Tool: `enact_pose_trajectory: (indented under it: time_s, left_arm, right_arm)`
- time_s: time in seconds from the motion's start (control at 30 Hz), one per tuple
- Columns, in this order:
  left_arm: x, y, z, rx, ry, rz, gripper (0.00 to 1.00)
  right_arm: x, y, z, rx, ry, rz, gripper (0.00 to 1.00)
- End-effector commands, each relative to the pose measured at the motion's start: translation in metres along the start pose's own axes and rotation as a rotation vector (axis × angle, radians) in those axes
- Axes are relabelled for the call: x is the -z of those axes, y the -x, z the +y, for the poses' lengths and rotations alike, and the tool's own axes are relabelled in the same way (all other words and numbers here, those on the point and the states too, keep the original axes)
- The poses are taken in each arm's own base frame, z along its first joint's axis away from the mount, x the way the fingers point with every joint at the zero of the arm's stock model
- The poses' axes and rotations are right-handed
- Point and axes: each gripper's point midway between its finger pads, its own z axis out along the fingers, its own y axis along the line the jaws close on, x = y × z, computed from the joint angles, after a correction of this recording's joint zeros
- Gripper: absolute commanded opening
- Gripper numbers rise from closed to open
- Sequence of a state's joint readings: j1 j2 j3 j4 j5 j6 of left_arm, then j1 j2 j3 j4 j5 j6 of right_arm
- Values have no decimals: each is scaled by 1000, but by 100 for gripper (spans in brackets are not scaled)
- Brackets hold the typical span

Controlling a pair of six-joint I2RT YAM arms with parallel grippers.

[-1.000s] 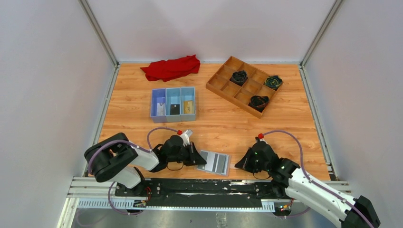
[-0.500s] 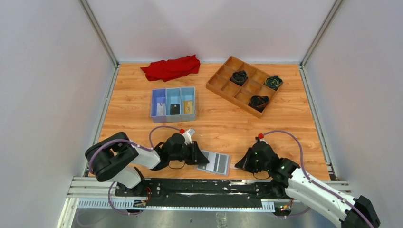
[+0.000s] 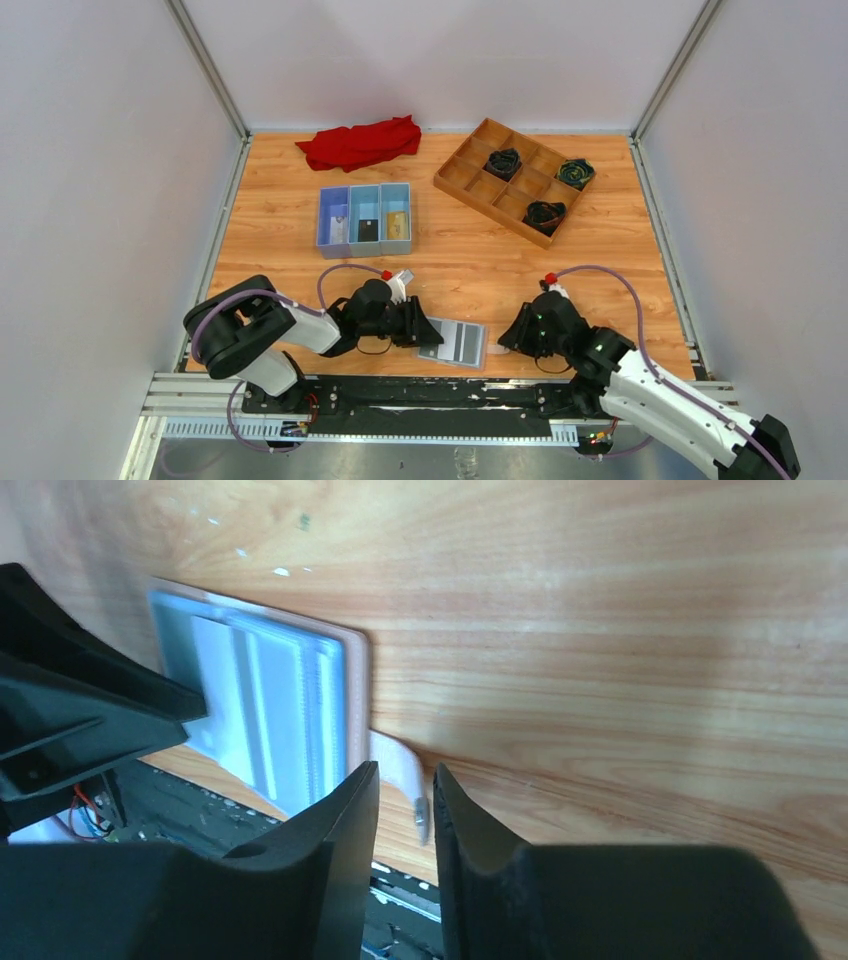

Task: Take the credit cards out of the card holder
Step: Remove the credit card from the card holder.

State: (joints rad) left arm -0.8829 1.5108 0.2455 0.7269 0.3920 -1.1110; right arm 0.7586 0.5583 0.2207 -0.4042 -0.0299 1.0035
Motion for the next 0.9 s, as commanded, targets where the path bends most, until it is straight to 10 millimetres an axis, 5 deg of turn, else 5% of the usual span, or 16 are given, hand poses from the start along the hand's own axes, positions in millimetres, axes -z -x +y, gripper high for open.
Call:
enact_pose_trajectory:
  time_s: [0.0, 0.27, 0.5, 0.87]
  left_arm:
    - [0, 2, 6, -1, 20, -7, 35]
    - [-1, 0, 8, 0, 26, 0, 36]
    - [-2, -1, 11, 5, 34, 7, 36]
    - [-4, 1, 13, 11, 41, 7, 36]
  right_arm:
    - [17, 21, 16, 87, 12, -62, 32]
    - [17, 17, 82, 147, 272, 21, 34]
    - [5, -4, 116, 203, 409, 145, 35]
    - [-19, -29, 81, 179, 285, 232, 36]
